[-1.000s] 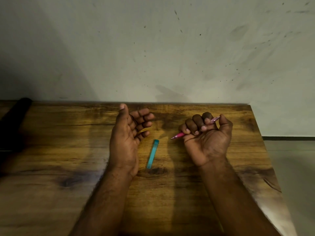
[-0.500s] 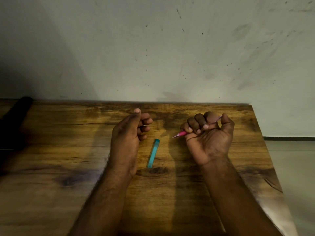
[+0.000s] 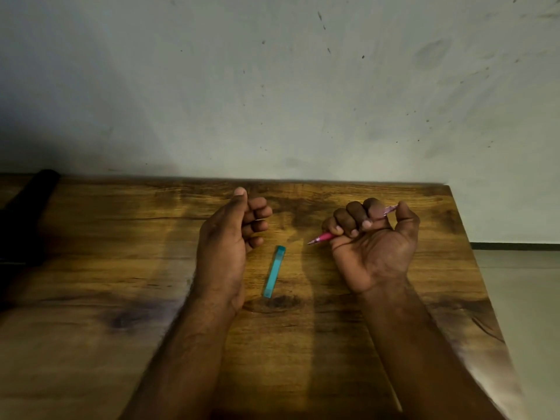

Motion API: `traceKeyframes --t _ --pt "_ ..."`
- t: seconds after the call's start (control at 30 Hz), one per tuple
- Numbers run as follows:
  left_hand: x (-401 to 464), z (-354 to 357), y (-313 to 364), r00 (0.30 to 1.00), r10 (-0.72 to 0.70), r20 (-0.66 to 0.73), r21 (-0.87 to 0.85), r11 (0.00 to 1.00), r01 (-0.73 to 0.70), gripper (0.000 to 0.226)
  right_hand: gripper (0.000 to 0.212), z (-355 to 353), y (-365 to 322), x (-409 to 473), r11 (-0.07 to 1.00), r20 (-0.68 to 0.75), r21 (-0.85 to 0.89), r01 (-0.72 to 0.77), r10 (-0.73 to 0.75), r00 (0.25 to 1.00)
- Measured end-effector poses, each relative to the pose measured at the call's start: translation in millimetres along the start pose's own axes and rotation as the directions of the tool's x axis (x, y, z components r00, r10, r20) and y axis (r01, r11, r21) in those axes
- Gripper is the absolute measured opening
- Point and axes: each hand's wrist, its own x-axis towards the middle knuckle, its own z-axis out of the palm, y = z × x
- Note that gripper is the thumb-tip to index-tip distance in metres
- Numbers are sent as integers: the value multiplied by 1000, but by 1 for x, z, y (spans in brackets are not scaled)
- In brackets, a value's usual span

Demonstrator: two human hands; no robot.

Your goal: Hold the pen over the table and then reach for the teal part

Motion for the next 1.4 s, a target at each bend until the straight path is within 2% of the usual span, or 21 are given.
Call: traceKeyframes --t 0.37,0.67,1.0,1.4 --pt "0 0 0 1000 13 11 -16 1000 -13 44 39 0 0 0 1000 1 -14 -3 3 1000" --pt "0 0 0 1000 10 18 -15 1000 -10 46 49 0 0 1 1000 2 13 -26 26 1000" --pt "-1 -1 2 999 9 36 -21 1000 -8 45 47 1 -1 0 1000 -38 3 -16 16 999" --pt "-1 0 1 999 6 43 -16 1000 -6 45 46 0 0 0 999 -15 -24 -29 29 999"
